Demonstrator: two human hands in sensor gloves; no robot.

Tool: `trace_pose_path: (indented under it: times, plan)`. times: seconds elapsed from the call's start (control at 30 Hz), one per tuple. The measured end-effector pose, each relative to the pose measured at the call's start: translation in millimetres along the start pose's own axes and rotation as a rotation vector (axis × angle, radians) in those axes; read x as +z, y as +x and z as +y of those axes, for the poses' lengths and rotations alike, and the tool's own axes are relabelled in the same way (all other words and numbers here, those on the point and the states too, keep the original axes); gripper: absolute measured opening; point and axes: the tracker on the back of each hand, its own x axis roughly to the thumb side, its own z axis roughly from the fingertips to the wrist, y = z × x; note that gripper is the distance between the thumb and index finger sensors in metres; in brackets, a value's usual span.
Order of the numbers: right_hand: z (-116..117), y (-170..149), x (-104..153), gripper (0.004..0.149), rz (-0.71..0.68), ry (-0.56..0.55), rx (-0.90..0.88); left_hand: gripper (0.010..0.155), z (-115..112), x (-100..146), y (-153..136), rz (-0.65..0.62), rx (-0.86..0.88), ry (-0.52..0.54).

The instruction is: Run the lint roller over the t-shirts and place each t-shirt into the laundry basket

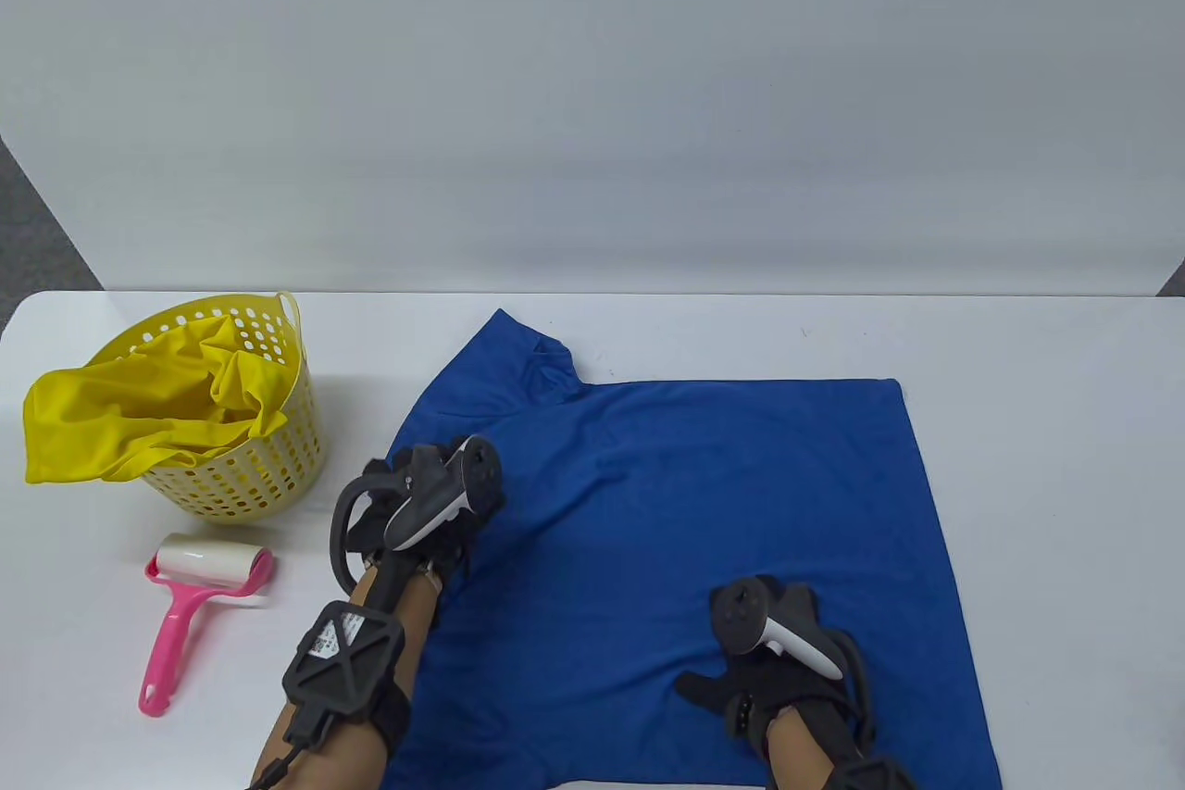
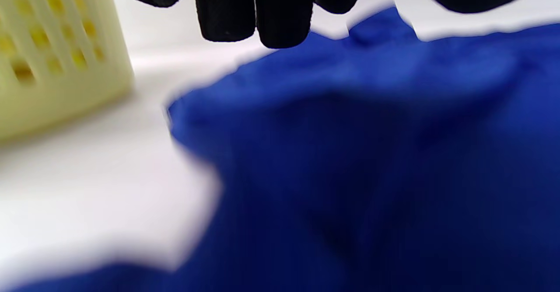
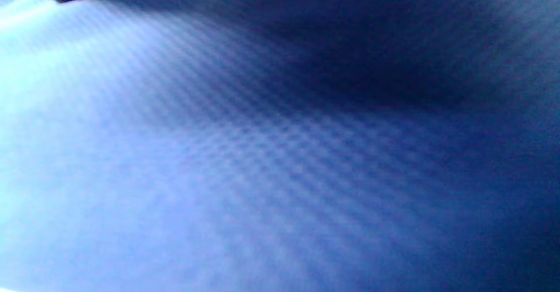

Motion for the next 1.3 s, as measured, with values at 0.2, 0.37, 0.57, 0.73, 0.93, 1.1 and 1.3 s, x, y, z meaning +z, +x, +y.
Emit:
trace_pose_path:
  times: [0.2,0.37,0.57,0.73,0.93,1.1,1.3]
  plan:
    - [-0.2,-0.4,-0.8,0.092,-0.005,0.008,-0.002,0.105,-44.2,-14.5,-21.9,-0.008,-0.067,-0.236]
    - [-1.6,1.1,-0.2,0.092,-0.026,0.018,0.009,0.107,-37.0,-18.5,-41.5,0.127,-0.075,-0.149]
    - [-12.7,-2.1,8.4,0.089,-0.044,-0.059,-0.044,0.105,-29.6,18.3,-10.1,-0.147,0.037,-0.229]
    - [-16.6,-14.7,11.1,0.092,0.028,-0.061,-0.003,0.12,-63.8,33.2,-8.7,-0.218,-0.196,-0.363]
    - [-5.1,-1.1,-4.8,0.095,0.006,0.002,-0.008,0.12,-60.5,11.4,-36.3,-0.187,-0.06,-0.382]
    - [-8.7,3.8,-16.3,0.093,0.002,-0.041,-0.006,0.12,-55.9,-13.9,-46.0,-0.167,-0.009,-0.372]
    - [-10.6,-0.8,-21.2,0.091,0.001,-0.065,-0.018,0.121,-53.6,-26.8,-43.9,-0.157,-0.013,-0.377]
